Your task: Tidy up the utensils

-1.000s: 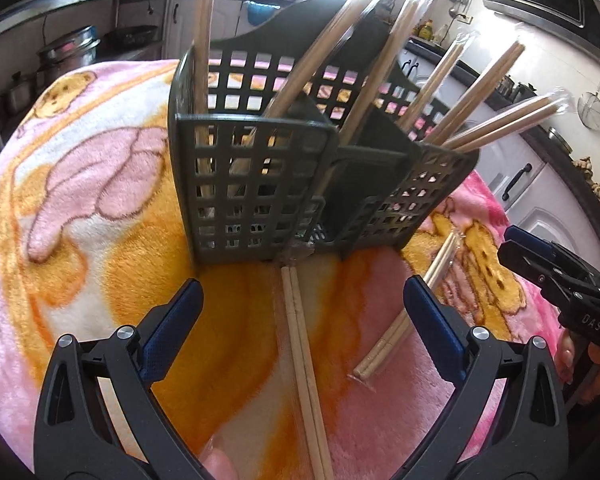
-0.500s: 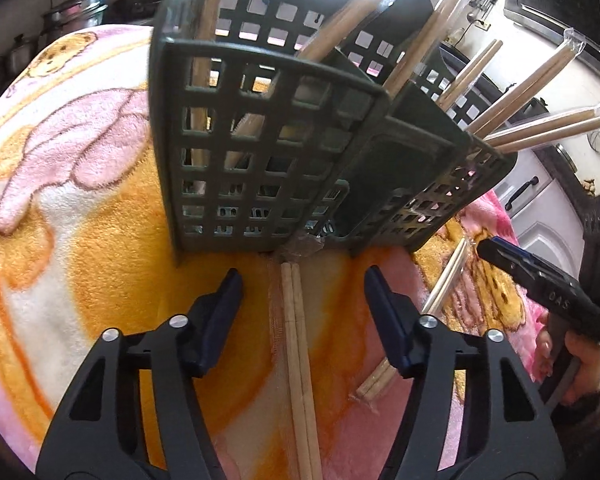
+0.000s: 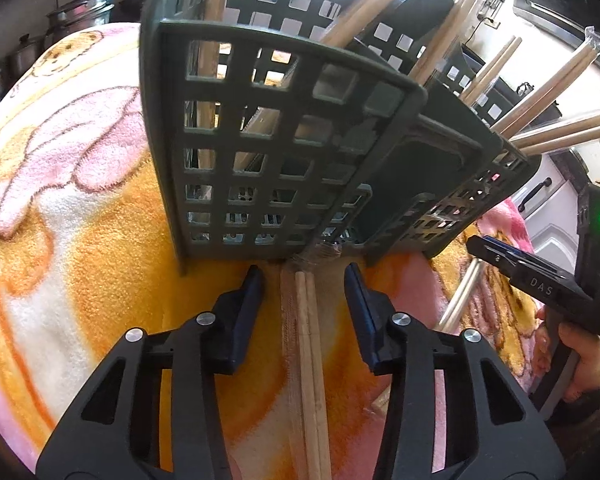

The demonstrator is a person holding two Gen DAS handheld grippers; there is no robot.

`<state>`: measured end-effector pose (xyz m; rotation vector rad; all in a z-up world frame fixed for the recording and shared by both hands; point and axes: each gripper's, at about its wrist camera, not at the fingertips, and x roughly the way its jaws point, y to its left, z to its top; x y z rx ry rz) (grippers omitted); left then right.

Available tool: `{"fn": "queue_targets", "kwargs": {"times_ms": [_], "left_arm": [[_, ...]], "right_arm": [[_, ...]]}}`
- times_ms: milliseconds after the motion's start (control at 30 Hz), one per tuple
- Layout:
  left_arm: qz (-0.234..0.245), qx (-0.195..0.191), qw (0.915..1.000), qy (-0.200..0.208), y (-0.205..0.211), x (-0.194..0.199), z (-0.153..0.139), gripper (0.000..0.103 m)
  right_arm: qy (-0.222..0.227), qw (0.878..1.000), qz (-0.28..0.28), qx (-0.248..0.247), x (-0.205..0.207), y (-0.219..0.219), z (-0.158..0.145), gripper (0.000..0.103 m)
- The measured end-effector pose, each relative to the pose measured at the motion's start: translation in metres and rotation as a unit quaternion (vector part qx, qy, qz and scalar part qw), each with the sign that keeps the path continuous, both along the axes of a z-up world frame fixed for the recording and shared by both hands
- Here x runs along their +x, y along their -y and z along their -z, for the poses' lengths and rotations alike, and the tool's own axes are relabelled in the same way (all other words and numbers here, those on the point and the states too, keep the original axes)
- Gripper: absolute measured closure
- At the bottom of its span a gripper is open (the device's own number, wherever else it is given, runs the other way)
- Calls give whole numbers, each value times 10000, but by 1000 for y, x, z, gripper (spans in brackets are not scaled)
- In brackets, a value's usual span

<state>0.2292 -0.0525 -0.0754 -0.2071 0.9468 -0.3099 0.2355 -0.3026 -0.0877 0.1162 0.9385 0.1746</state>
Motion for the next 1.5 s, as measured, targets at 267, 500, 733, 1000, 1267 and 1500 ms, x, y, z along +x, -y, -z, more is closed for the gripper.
{"fn": "queue_targets", "kwargs": {"times_ms": [267, 500, 733, 1000, 1267, 1500], "left_arm": [[-53, 95, 9999, -8, 5, 7, 3, 81], [-64, 115, 9999, -16, -3, 4, 4, 89], [-17, -17, 10000, -80, -18, 1, 3, 92], [-39, -344, 9994, 43, -47, -9, -15, 96], [-187, -599, 9960, 634, -83, -33, -65, 96], [-295, -758, 9898, 1167, -99, -49, -107, 96]], "right_arm": [[33, 10000, -89, -4, -7, -1, -2, 81], [120, 9997, -178, 150, -16, -5, -8, 97], [404, 9979, -447, 216, -32, -20, -25, 98], [927, 9914, -883, 264, -57, -43, -60, 98], [1516, 9800, -1238, 370, -79, -62, -108, 98], [1944, 9673, -1597, 323, -98, -84, -143, 98]]}}
